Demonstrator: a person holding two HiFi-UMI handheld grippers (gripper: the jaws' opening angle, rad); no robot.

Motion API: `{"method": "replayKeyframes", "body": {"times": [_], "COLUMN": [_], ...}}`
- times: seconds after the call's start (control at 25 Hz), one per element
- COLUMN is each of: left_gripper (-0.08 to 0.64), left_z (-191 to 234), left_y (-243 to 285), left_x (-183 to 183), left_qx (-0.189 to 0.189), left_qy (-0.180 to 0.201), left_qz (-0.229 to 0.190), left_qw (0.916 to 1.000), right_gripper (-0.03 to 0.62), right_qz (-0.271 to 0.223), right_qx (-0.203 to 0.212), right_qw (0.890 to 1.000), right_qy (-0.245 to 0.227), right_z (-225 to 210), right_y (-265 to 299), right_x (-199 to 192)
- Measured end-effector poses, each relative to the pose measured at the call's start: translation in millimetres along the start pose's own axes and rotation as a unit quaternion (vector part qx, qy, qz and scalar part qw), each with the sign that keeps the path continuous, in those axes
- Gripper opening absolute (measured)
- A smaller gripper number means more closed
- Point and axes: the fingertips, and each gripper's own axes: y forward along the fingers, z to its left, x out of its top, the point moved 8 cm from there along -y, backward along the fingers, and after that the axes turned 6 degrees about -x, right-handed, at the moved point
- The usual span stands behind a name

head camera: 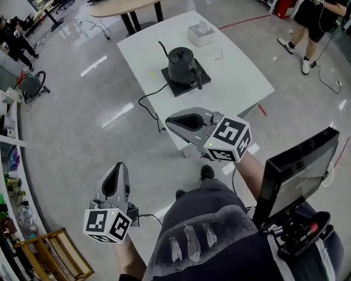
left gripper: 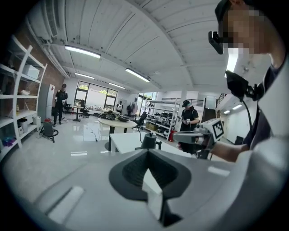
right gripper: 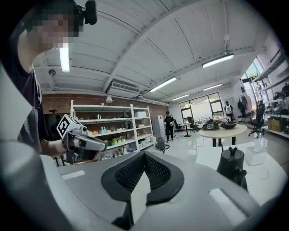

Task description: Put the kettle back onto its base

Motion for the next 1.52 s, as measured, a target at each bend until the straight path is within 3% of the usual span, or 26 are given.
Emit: {"method": "replayKeyframes", "body": {"times": [0.2, 0.4, 0.64, 0.96, 1.16, 1.52], "left_gripper": [0.000, 0.000, 0.000, 0.000, 0.000, 0.000], "left_z": [15.7, 18.7, 1.1, -30.9, -69.7, -191.7], "left_y": [-18.2, -14.0, -3.6, -11.2, -6.4, 16.6], "left_x": [-17.8, -42.4, -47.6, -33.1, -31.3, -41.2], "left_qx": [-0.029, -0.091, -0.154, -0.167, -0.168, -0.200], "left_qy": [-0.008, -0.023, -0.008, 0.022, 0.037, 0.076], "left_qz": [-0.001, 0.009, 0.019, 0.021, 0.026, 0.054], "left_qw": [0.9995, 0.9955, 0.9878, 0.9854, 0.9848, 0.9754], "right_gripper": [0.002, 0.002, 0.002, 0.002, 0.002, 0.002], "right_qz": [0.012, 0.052, 0.074, 0.044, 0.022, -0.009], "right_qx": [-0.009, -0.051, -0.093, -0.123, -0.141, -0.173], "right_qw": [1.000, 0.996, 0.992, 0.990, 0.989, 0.985], "right_qy": [-0.025, -0.046, -0.051, -0.046, -0.043, 0.001], "right_z": [47.4, 79.9, 105.0, 111.0, 105.4, 89.0], "right_y": [1.8, -7.4, -35.4, -72.9, -115.0, -237.9], "right_x": [4.4, -11.4, -22.4, -12.7, -16.8, -44.2]}}
